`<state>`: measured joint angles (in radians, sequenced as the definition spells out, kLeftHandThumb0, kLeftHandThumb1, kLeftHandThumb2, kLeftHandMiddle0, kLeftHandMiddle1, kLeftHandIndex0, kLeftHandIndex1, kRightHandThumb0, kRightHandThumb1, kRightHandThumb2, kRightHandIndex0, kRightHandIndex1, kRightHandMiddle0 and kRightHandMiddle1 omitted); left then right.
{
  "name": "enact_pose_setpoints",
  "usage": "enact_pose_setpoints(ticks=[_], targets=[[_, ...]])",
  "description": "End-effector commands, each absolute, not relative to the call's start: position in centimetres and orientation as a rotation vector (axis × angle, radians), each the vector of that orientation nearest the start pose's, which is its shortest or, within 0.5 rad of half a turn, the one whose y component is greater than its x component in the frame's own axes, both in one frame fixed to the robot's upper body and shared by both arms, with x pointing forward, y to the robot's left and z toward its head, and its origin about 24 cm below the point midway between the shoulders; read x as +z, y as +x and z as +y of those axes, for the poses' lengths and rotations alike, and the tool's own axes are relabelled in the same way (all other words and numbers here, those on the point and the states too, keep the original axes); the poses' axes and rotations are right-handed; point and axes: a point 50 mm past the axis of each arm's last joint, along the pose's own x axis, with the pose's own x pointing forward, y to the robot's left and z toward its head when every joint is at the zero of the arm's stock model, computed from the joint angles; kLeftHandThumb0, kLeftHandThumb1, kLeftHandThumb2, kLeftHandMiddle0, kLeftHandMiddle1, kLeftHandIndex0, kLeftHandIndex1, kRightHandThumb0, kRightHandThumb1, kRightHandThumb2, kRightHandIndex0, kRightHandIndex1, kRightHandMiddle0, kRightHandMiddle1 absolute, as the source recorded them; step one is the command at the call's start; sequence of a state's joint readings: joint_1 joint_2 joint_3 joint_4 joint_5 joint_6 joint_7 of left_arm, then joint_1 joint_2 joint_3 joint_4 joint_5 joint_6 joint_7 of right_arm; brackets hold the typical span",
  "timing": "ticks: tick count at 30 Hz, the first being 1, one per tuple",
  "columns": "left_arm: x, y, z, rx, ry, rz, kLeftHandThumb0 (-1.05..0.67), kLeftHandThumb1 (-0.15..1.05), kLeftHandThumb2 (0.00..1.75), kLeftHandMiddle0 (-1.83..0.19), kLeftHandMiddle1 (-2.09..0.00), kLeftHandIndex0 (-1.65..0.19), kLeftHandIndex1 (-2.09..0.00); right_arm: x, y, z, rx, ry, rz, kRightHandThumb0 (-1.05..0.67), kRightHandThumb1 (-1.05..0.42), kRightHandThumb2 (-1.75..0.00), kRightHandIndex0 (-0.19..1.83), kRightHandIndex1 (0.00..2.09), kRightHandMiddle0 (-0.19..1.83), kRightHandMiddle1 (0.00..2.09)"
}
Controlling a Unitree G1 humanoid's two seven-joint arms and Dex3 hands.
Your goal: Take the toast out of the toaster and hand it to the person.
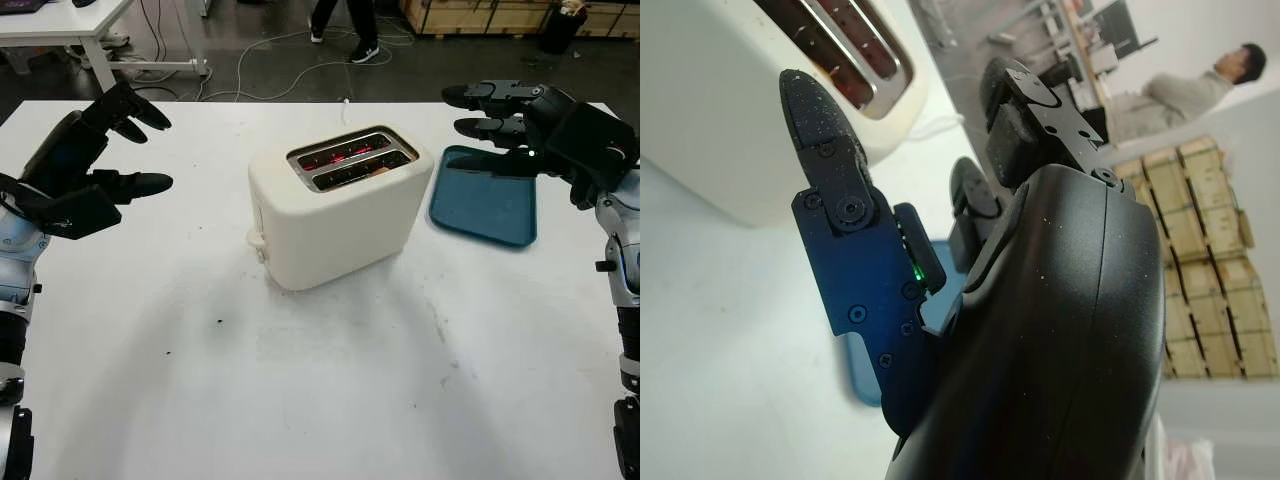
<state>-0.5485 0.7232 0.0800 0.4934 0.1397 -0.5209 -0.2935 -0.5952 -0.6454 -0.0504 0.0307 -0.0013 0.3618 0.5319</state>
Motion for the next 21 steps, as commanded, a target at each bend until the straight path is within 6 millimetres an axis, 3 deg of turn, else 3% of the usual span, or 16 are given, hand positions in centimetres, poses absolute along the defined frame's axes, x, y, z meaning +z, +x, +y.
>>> enact_pose_setpoints(ticks=[1, 21], targets=[[19.21, 32.32, 27.39, -0.182, 0.890, -0.454, -1.05, 0.92, 0.31, 0.00, -1.59, 0.00, -1.43, 21.64, 32.96, -22.78, 0.324, -0.622, -0.100, -0.53, -0.76, 0.00, 0.43, 0.02, 0.45, 0.01], [19.33, 32.41, 27.38, -0.185, 0.918, -0.459, -1.05, 0.92, 0.33, 0.00, -1.58, 0.00, -1.41, 21.75, 33.05, -22.62, 0.334, -0.631, -0.108, -0.56, -0.76, 0.00, 0.44, 0.03, 0.46, 0.01]])
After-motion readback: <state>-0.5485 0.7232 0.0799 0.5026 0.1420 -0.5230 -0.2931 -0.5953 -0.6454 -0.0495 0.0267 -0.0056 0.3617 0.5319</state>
